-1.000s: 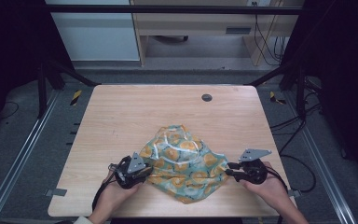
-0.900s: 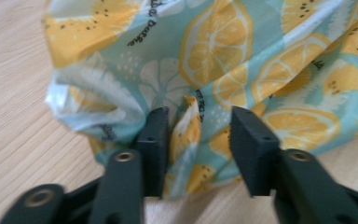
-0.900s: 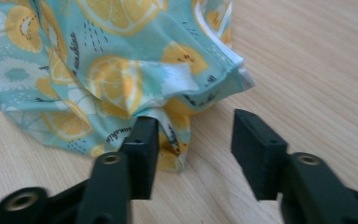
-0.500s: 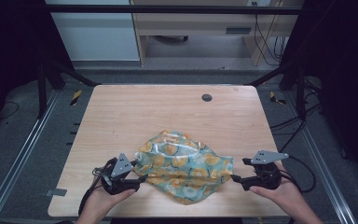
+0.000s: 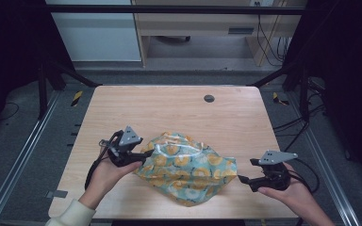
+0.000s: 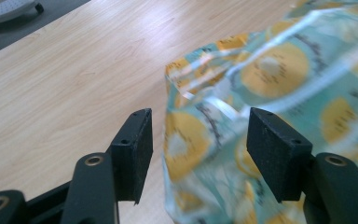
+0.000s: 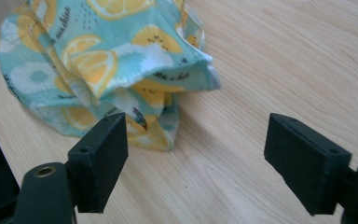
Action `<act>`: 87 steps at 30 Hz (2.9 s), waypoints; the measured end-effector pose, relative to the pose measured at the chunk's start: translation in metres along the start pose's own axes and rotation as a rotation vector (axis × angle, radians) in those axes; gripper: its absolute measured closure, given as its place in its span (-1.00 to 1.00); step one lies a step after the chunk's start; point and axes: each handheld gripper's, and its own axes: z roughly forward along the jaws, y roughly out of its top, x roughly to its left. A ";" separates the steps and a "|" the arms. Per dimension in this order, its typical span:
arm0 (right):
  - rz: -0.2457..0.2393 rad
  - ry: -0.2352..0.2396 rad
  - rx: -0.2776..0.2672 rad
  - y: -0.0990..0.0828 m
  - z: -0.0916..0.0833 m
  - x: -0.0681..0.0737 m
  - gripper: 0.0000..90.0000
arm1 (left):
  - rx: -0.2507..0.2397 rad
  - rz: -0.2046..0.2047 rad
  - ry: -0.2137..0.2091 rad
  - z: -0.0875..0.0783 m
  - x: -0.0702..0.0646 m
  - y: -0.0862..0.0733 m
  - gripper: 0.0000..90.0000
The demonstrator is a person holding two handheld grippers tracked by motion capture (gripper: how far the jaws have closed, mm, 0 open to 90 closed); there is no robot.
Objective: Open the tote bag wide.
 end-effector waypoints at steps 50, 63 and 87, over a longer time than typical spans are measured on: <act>-0.028 -0.088 -0.049 0.060 0.008 -0.021 0.10 | 0.027 0.076 -0.056 0.026 -0.012 0.071 1.00; -0.063 -0.053 -0.078 0.093 0.019 -0.010 0.28 | -0.005 0.116 -0.066 0.010 -0.023 0.076 1.00; -0.015 0.073 -0.049 0.126 0.111 -0.008 0.67 | -0.099 0.088 -0.056 -0.005 -0.020 0.082 1.00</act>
